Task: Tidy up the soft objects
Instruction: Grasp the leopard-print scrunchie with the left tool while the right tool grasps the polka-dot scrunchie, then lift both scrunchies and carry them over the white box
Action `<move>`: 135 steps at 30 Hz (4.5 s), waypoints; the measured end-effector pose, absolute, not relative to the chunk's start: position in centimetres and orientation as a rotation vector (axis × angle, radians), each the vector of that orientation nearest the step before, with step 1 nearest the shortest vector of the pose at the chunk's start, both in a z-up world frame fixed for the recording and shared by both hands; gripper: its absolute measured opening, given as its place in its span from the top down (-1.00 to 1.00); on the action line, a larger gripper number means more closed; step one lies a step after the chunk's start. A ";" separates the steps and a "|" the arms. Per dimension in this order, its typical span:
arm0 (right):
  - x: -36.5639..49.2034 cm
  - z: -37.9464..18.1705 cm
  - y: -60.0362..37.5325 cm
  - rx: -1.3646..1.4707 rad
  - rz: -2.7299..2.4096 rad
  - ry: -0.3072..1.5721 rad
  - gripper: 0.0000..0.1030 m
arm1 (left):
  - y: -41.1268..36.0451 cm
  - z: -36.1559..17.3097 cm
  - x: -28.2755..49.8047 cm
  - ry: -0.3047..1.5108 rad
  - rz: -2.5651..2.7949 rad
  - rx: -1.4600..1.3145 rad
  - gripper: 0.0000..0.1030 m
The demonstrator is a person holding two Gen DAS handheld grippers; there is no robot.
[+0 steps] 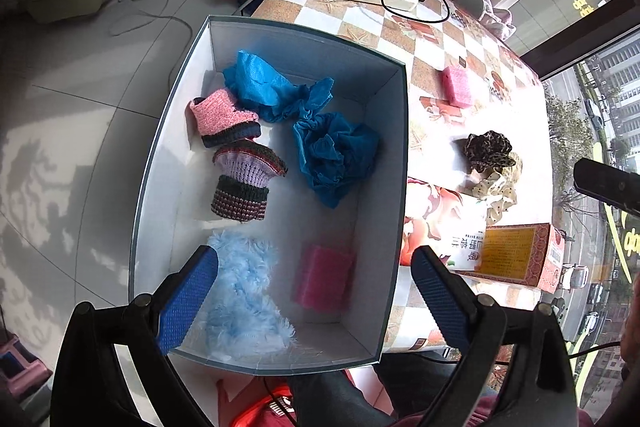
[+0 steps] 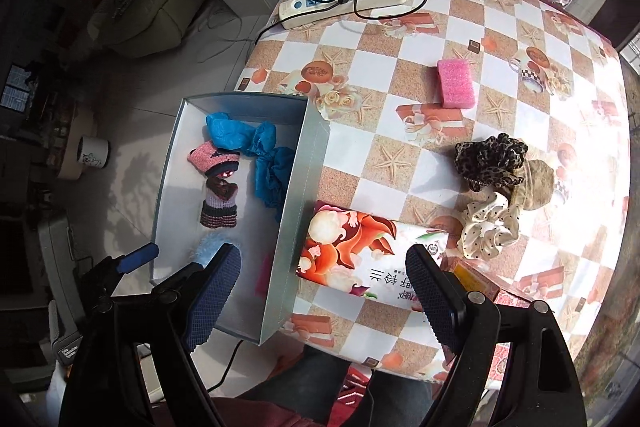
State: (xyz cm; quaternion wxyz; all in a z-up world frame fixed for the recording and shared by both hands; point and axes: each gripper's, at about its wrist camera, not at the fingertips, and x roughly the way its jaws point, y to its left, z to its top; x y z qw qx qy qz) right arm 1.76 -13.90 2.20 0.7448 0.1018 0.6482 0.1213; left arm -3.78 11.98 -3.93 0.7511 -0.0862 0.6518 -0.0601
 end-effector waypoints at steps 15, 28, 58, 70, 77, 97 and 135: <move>3.0 -7.2 -30.5 0.413 -0.043 1.643 -0.67 | -0.1 -3.2 -1.2 1.457 -0.278 0.078 -0.91; 8.6 -19.2 -27.1 0.445 0.258 1.945 -0.67 | -4.1 -4.8 1.7 1.521 -0.194 0.171 -0.91; -1.9 -21.8 -40.9 0.643 -0.016 1.754 0.38 | -24.0 -21.0 10.8 1.702 -0.446 0.552 -0.84; -3.4 -18.3 -40.0 0.589 -0.055 1.615 0.52 | -22.0 -16.7 10.2 1.527 -0.446 0.501 0.10; -4.2 -17.1 -39.9 0.625 -0.090 1.574 0.52 | -19.9 -12.3 8.3 1.412 -0.410 0.497 0.10; -4.3 -8.8 -37.4 0.588 -0.065 1.412 0.52 | -13.8 -6.6 1.8 1.357 -0.349 0.421 0.09; -13.3 -6.1 -21.6 0.321 0.189 1.499 0.52 | -1.5 -3.0 -5.4 1.305 -0.305 0.300 0.09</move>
